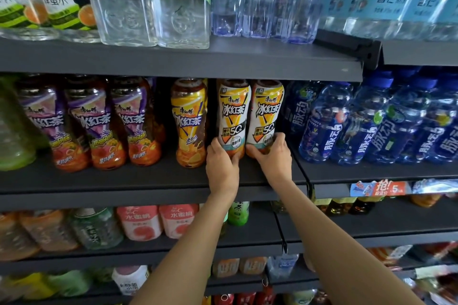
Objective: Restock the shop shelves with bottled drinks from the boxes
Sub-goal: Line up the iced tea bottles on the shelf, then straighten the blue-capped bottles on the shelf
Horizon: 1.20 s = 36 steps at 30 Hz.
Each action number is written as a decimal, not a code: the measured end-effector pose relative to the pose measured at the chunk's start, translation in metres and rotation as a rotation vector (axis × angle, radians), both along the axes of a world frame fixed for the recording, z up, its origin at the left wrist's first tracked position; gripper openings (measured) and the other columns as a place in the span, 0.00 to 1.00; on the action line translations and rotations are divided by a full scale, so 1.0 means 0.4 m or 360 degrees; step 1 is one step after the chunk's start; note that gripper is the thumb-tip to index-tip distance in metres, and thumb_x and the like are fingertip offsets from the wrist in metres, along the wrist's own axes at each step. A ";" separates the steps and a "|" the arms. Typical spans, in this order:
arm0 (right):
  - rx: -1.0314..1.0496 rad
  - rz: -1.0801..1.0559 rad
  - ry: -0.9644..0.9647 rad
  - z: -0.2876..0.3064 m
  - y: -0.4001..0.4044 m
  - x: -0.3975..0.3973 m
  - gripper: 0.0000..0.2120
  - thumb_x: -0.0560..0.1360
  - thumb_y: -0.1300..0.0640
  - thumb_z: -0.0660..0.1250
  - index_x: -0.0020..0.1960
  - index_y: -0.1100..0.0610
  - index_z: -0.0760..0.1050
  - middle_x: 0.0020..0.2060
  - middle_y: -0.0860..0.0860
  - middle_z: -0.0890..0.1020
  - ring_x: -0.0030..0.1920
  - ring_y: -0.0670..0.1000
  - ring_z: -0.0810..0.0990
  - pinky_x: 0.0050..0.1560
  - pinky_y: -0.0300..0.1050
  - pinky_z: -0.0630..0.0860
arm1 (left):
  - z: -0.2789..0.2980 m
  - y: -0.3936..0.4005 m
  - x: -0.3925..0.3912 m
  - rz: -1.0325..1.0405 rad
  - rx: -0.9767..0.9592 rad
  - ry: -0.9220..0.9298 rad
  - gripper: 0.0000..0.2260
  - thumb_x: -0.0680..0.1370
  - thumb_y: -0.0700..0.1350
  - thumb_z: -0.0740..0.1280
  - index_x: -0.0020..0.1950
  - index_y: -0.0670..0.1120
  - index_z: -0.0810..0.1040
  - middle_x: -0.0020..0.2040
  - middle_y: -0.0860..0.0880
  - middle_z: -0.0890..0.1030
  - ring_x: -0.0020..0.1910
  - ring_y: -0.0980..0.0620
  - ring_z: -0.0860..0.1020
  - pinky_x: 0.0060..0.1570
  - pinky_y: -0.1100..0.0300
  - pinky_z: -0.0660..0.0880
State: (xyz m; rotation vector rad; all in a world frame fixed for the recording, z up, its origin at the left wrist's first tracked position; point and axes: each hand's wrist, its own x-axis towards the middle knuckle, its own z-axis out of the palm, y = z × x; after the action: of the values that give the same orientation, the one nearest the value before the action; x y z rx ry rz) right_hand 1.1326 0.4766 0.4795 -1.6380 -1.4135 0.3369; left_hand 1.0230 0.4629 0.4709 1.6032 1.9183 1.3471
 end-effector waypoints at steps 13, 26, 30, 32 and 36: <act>0.0478 -0.0238 -0.0070 -0.007 -0.072 -0.087 0.22 0.71 0.53 0.71 0.59 0.62 0.71 0.56 0.58 0.71 0.58 0.58 0.69 0.55 0.51 0.67 | 0.004 -0.096 -0.209 0.0163 0.0391 0.0021 0.22 0.74 0.44 0.68 0.66 0.40 0.67 0.62 0.42 0.71 0.62 0.46 0.70 0.61 0.51 0.71; -0.0152 -0.0489 -0.0106 0.005 -0.035 -0.246 0.29 0.72 0.47 0.70 0.63 0.61 0.61 0.58 0.57 0.68 0.62 0.59 0.68 0.59 0.52 0.67 | 0.000 -0.050 -0.212 0.0176 0.0039 0.0100 0.23 0.74 0.49 0.69 0.64 0.42 0.67 0.60 0.43 0.72 0.61 0.46 0.69 0.54 0.53 0.70; -0.0138 -0.0486 -0.0174 0.003 -0.034 -0.250 0.29 0.72 0.46 0.69 0.62 0.61 0.62 0.58 0.56 0.68 0.61 0.58 0.69 0.58 0.51 0.68 | 0.000 -0.049 -0.212 0.0168 0.0050 0.0139 0.25 0.74 0.49 0.69 0.66 0.41 0.65 0.62 0.42 0.70 0.62 0.45 0.68 0.56 0.52 0.70; -0.0157 -0.0456 -0.0151 0.004 -0.036 -0.246 0.28 0.71 0.46 0.69 0.61 0.61 0.63 0.58 0.56 0.68 0.62 0.58 0.69 0.58 0.52 0.68 | -0.001 -0.059 -0.214 0.0168 0.0110 0.0104 0.27 0.73 0.48 0.70 0.66 0.41 0.64 0.64 0.41 0.67 0.64 0.44 0.67 0.58 0.51 0.70; 0.0089 -0.0264 0.0032 -0.003 -0.065 -0.197 0.23 0.72 0.51 0.70 0.59 0.61 0.66 0.57 0.56 0.69 0.58 0.58 0.70 0.55 0.53 0.67 | -0.003 -0.101 -0.194 0.0149 0.0668 0.0165 0.19 0.73 0.44 0.67 0.61 0.38 0.69 0.60 0.39 0.70 0.60 0.44 0.69 0.58 0.53 0.69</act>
State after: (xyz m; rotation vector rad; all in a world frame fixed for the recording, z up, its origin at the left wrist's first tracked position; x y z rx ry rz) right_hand 1.0539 0.4505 0.4782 -1.6884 -1.2517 0.2156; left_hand 0.9455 0.4227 0.4696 1.8170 1.8766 1.8361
